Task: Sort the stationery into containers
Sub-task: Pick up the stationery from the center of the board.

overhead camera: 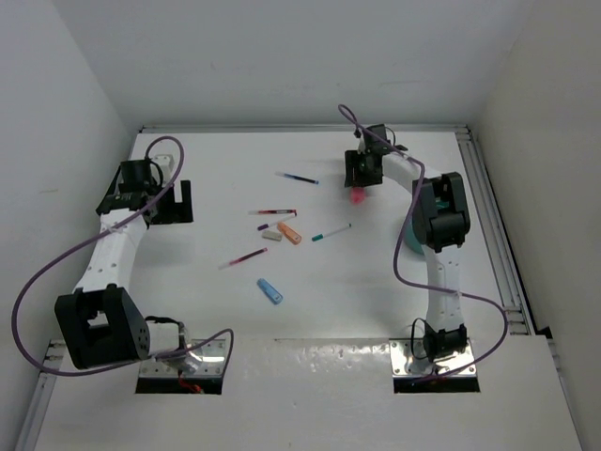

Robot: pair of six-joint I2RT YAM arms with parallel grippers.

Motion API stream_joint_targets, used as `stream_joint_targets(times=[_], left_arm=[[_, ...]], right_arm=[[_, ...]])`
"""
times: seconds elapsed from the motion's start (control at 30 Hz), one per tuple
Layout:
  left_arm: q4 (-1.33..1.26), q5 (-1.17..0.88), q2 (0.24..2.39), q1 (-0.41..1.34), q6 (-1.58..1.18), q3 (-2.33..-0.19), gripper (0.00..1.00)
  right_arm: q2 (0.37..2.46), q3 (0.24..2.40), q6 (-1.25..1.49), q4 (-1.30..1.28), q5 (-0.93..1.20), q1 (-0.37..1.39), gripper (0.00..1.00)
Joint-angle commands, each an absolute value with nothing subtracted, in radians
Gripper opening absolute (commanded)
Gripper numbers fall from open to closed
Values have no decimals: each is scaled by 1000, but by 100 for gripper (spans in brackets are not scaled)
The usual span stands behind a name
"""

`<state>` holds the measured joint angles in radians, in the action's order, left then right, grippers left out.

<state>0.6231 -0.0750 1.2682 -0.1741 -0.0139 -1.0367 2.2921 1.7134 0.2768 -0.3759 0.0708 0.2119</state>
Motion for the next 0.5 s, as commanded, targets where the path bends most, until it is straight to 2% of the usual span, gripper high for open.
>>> stream_joint_targets(times=[0.0,0.07,0.1,0.2,0.33,0.47], left_arm=[[623,-117,1272,-192,-6,-1069,100],[623,-143,1276,-196,-6,-1074,100],[626,-161,1276,-207,44,-1080,100],[609,-314,1238,-241,133,-1074,100],[578,-580,1102,-253,294,-1042,97],[587,-803,948,-249,619,-1002,94]], right_arm=[[2312,1756,295,-360,74,219,59],[2318,1753,290,-359,77,221,48],[2315,1746,287,-360,89,225,35],[2278,1732,250,-388,129,229,14],[2163,1704,102,-500,378,252,1],[2047,1735,-40,-731,612,307,0]])
